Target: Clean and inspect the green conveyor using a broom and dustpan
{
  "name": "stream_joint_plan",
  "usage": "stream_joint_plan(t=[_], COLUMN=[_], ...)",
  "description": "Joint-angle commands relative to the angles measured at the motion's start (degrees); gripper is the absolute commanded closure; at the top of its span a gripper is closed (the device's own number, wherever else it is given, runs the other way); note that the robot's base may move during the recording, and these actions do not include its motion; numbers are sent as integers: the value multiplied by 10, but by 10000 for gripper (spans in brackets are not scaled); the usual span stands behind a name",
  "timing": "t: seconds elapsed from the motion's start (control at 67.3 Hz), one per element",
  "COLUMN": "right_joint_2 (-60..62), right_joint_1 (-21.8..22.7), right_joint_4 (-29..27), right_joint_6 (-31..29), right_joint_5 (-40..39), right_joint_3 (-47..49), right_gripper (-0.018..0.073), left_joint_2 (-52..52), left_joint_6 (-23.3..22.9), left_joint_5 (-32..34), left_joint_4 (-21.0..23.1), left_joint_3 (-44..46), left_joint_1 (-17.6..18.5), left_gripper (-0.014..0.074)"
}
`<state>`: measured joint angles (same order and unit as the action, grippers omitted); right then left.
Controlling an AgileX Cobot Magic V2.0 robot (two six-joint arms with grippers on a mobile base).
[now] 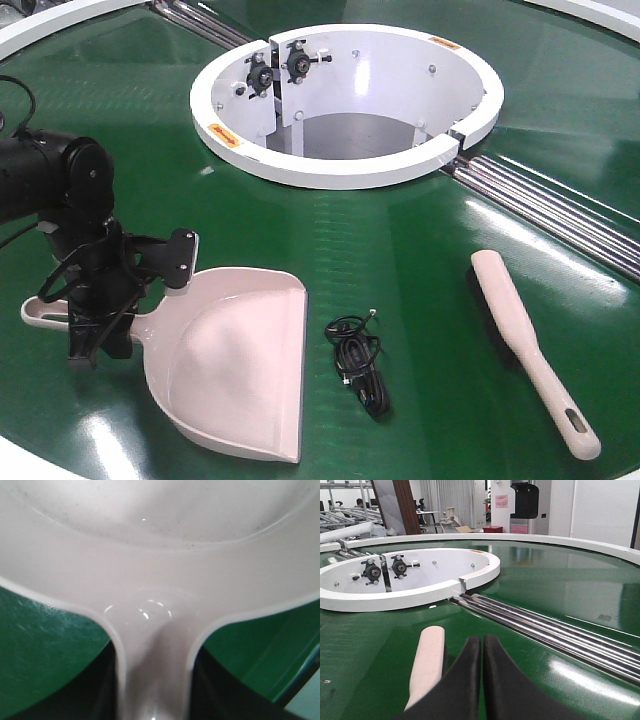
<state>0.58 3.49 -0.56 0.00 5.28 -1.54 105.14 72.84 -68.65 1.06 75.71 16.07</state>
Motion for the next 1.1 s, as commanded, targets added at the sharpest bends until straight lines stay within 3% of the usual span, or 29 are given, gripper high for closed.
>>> stream_joint_plan(t=[0.0, 0.238, 0.461, 0.594, 0.728, 0.921, 1.085], right_joint_2=[10, 10, 10, -7, -63, -173, -247], right_joint_1=[2, 2, 2, 2, 2, 2, 2], right_joint_4=[2, 2, -15, -29, -31, -55, -58], right_joint_6=[0, 0, 24, 42, 42, 46, 44], right_joint_5=[-42, -53, -162, -115, -61, 111, 244], right_joint_3=[-12, -11, -5, 41, 146, 283, 335], right_gripper=[569, 569, 569, 569, 569, 569, 569], left_joint_2=[-28, -28, -28, -28, -28, -28, -28], left_joint_6=[-14, -14, -14, -14, -14, -14, -14], left_joint_5=[8, 8, 8, 7, 7, 7, 7], left_joint_4=[11, 11, 11, 11, 11, 11, 11], left_joint_3=[15, 15, 15, 15, 15, 15, 15], left_joint_1=[3, 3, 3, 3, 3, 3, 3], left_gripper=[603, 603, 603, 603, 603, 603, 603])
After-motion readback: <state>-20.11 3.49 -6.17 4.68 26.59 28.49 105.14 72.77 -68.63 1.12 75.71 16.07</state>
